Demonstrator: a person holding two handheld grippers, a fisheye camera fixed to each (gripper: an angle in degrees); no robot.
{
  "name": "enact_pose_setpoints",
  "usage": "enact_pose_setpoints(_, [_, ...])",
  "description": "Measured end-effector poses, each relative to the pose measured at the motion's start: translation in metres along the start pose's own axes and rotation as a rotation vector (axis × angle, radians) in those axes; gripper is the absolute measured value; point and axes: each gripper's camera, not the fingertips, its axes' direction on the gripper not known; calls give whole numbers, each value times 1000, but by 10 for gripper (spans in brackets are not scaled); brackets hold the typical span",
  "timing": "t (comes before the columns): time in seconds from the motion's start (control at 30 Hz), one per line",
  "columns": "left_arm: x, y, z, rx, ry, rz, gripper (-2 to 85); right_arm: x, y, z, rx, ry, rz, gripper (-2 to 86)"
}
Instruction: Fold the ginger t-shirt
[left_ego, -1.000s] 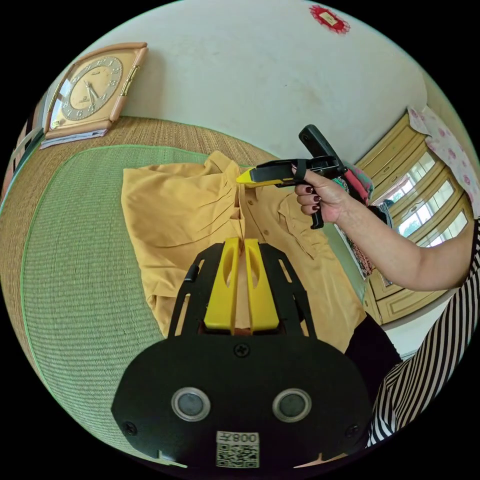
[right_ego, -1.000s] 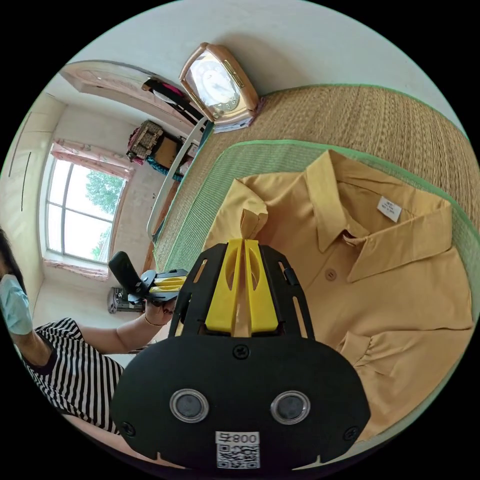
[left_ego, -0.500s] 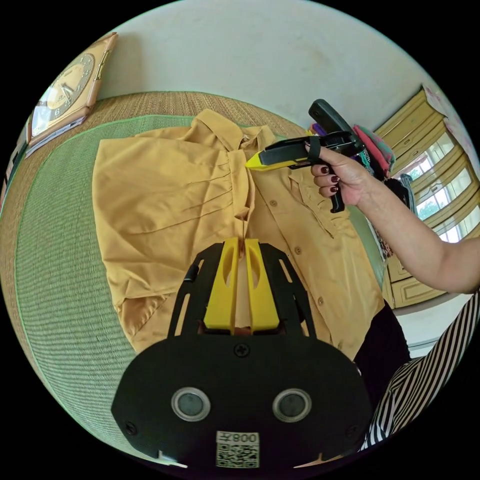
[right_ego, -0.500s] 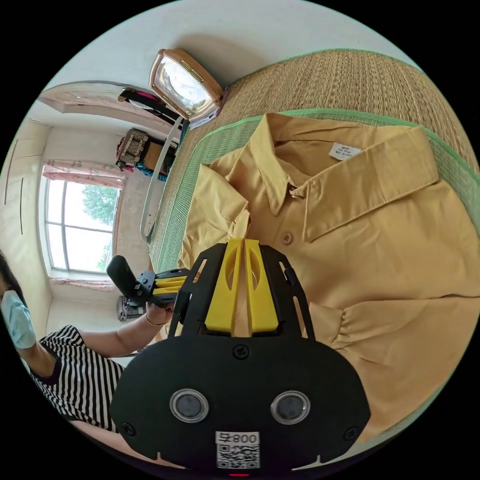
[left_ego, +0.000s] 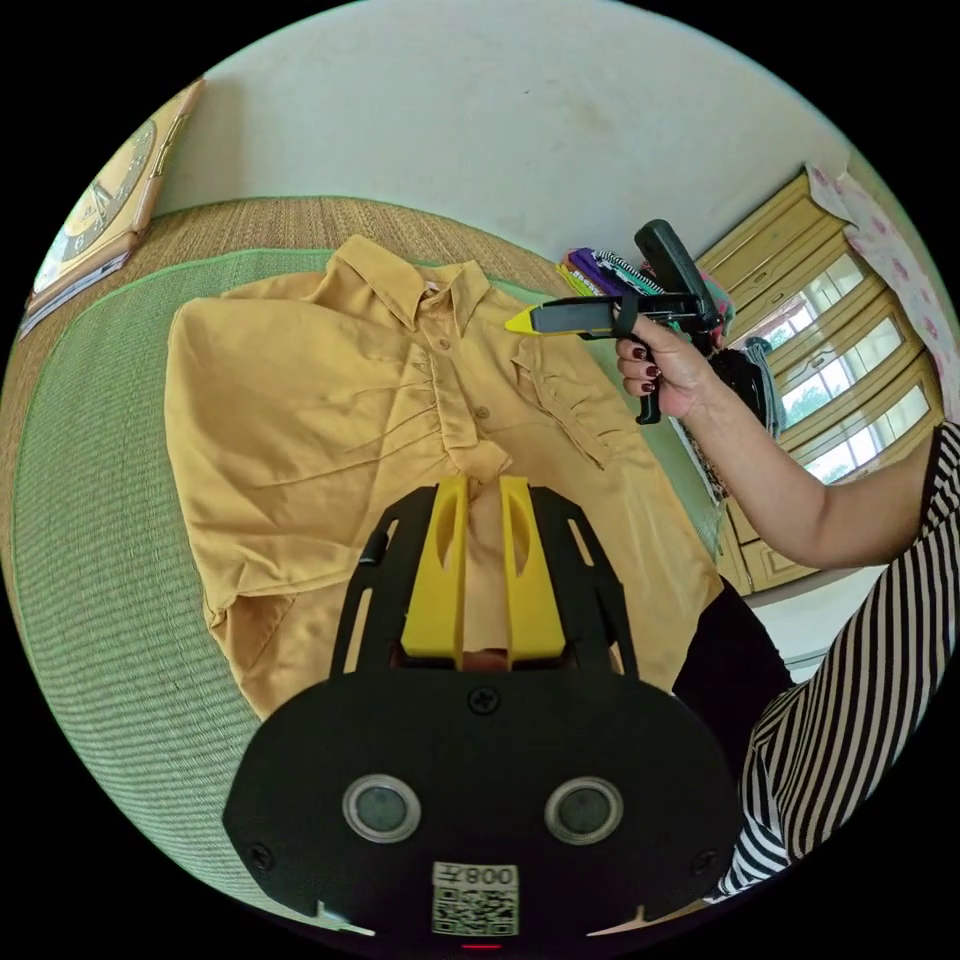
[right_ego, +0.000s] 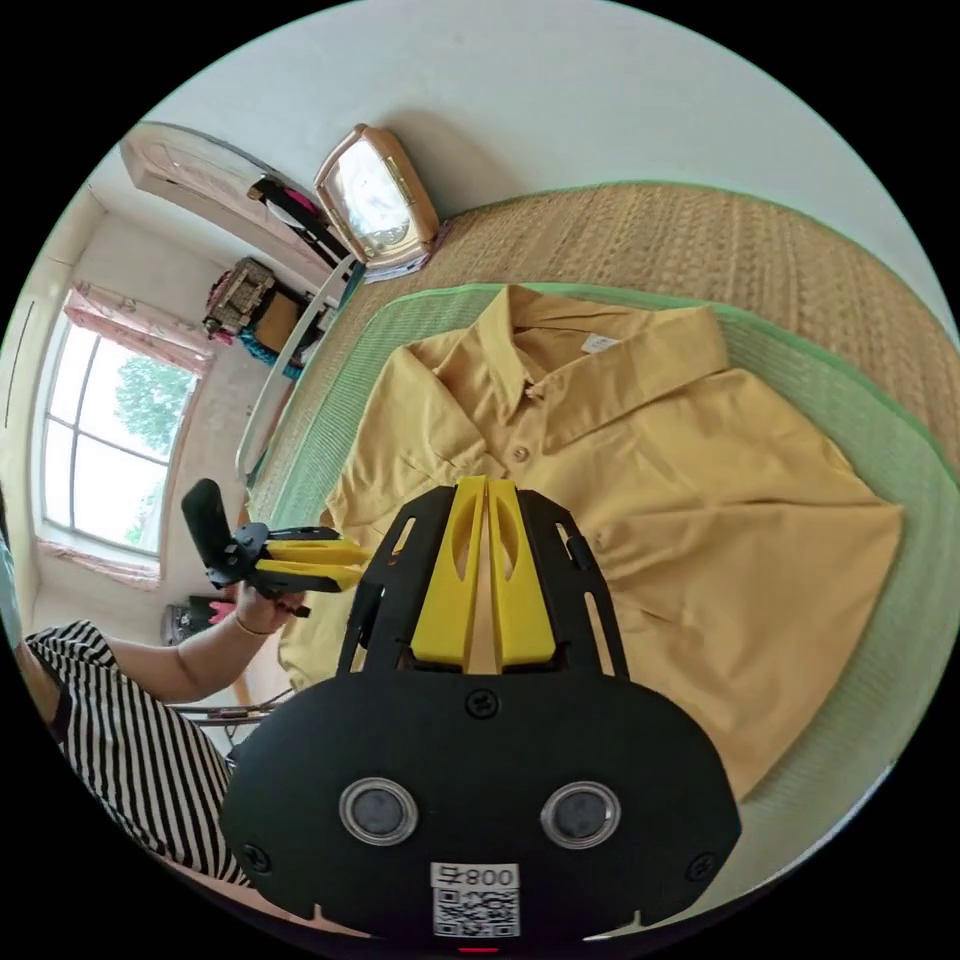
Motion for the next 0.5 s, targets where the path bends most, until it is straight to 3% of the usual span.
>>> enact_pose_setpoints(0.23, [-12,-15,0,91,91,-68,44,19,49,-24,-11,118,86,1])
enact_pose_setpoints(0.43, [-22,-30,35,-62,-86,-103,15,12,57,-17,-28,145,74,0])
enact_pose_setpoints(0.5, [-25,-30,36,-38,-55,-108,10,9,58,-21,-17,141,74,0])
